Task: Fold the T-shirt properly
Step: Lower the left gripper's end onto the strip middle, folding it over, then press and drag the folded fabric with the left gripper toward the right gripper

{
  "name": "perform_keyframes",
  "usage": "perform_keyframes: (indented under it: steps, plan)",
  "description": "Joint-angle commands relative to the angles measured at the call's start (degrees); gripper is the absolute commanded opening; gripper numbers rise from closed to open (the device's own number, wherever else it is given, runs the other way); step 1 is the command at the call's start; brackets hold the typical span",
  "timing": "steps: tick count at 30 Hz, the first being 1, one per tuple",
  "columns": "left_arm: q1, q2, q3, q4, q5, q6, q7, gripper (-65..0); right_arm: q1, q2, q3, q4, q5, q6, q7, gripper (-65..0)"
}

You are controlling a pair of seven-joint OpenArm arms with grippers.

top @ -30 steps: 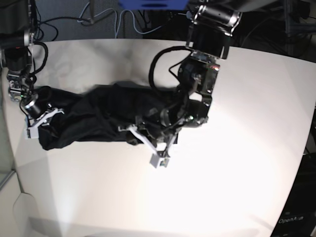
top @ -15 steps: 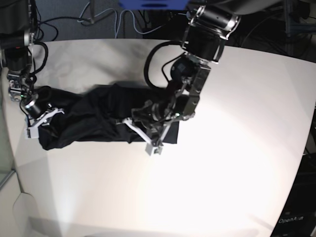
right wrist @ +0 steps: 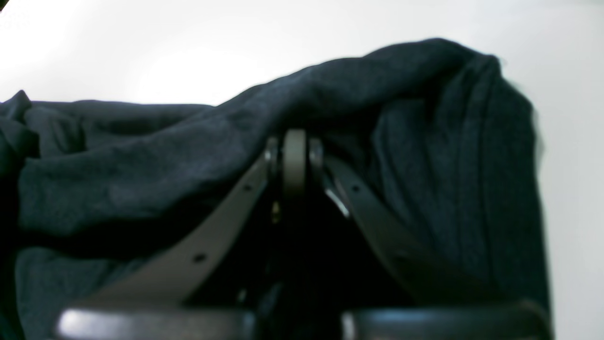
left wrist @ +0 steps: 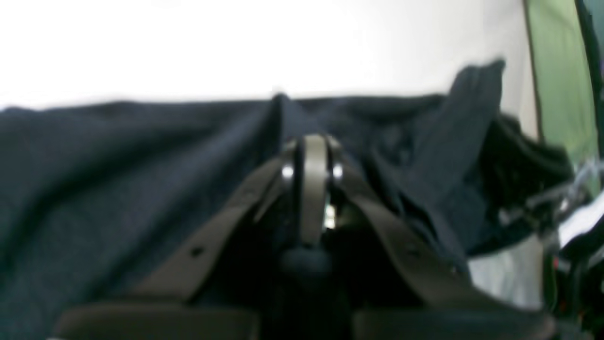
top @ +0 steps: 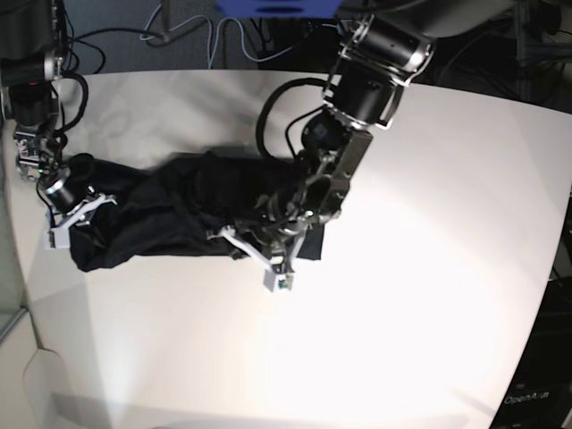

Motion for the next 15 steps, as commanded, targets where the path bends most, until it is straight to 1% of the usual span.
perform_keyframes:
  steps: [1, 3, 5, 7, 11, 14, 15]
  plan:
    - [-1.79, 0.57, 0.03, 0.31, -2.1, -0.94, -1.93, -63.5, -2.66, -0.89, -1.58, -1.53, -9.29, -0.75, -14.21, -65.0]
    - [-3.38, 0.57, 0.12, -1.27, -6.76, -1.02, -3.16, -63.5, -2.66, -0.89, -1.58, -1.53, -9.29, -0.75, -14.21, -65.0]
    - [-4.52, 0.57, 0.64, -2.15, -10.8, -1.02, -2.81, -63.5, -2.75, -0.8, -1.58, -1.53, -9.29, -0.75, -14.3, -65.0]
    - [-5.75, 0.57, 4.51, -2.33, -14.84, -1.02, -2.81, -63.5, -2.75, -0.72, -1.58, -1.53, -9.29, -0.75, -14.3, -65.0]
    - [-7.77, 0.57, 12.51, -2.24, -19.94, -1.38, -2.81, -63.5, -2.75, -0.72, -1.58, -1.53, -9.29, -0.75, -14.39, -65.0]
    - [-9.09, 0.57, 16.64, -2.24, -23.72, -5.86, -2.81, -63.5, -2.75, -0.72, -1.58, -1.53, -9.29, -0.75, -14.39, -65.0]
    - [-9.27, 0.57, 16.82, -2.24, -24.43, -6.47, -2.81, -63.5, -2.75, -0.72, -1.58, -1.53, -9.29, -0.75, -14.39, -65.0]
